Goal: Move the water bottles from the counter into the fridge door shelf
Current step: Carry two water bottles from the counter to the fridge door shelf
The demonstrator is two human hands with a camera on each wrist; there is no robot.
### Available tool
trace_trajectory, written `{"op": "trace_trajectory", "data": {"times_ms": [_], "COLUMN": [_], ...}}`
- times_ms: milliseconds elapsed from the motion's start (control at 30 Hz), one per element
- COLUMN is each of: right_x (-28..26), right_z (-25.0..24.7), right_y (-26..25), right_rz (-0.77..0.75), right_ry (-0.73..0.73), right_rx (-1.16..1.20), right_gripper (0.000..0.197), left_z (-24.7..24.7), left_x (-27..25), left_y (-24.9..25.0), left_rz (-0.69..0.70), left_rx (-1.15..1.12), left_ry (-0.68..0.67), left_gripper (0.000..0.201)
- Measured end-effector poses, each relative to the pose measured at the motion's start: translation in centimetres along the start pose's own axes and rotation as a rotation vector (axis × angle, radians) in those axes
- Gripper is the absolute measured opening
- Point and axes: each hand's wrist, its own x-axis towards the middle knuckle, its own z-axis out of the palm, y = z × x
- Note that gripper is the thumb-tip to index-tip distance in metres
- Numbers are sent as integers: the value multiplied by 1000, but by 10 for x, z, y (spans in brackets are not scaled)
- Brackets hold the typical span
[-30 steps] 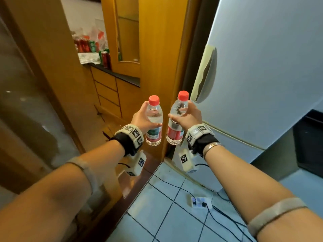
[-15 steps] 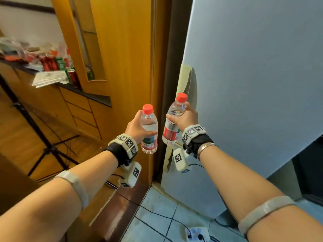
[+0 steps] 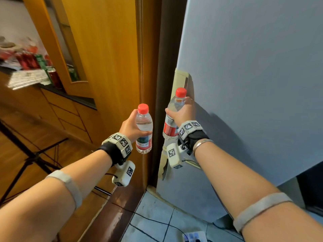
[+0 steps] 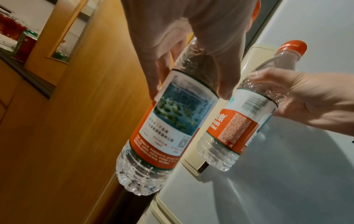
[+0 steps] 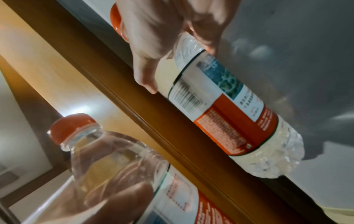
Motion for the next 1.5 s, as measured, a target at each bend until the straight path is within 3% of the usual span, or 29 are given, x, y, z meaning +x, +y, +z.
{"op": "trace_trajectory", "data": {"times_ms": [533, 767, 867, 967, 1033, 1267, 1500], "right_x": [-15, -80, -122, -170, -201, -271, -276], "right_z": [8, -4, -9, -13, -16, -10, -1], "right_y": [-10, -10, -17, -30, -41, -69, -80], "right_rz": [-34, -35, -18, -100, -152, -23, -26], "right_ry": [68, 28, 102, 247, 284, 102, 80], "right_rx": [-62, -60, -9, 11, -27, 64, -5], "right_gripper": [56, 56, 54, 62, 58, 49, 41], "left_z": [-24, -41, -54, -68, -77, -103, -118], "left_x": [-15, -57, -86, -116, -136, -185, -202], "left_y": [-11, -14, -19, -26, -31, -43, -48], "left_rz": [-9, 28, 53, 79, 92, 104, 109], "left_rx": [-15, -8, -28, -47, -54, -77, -73], "left_ry": [8, -6, -29, -65, -89, -134, -124], "left_gripper": [74, 73, 72, 71, 71, 69, 73]}}
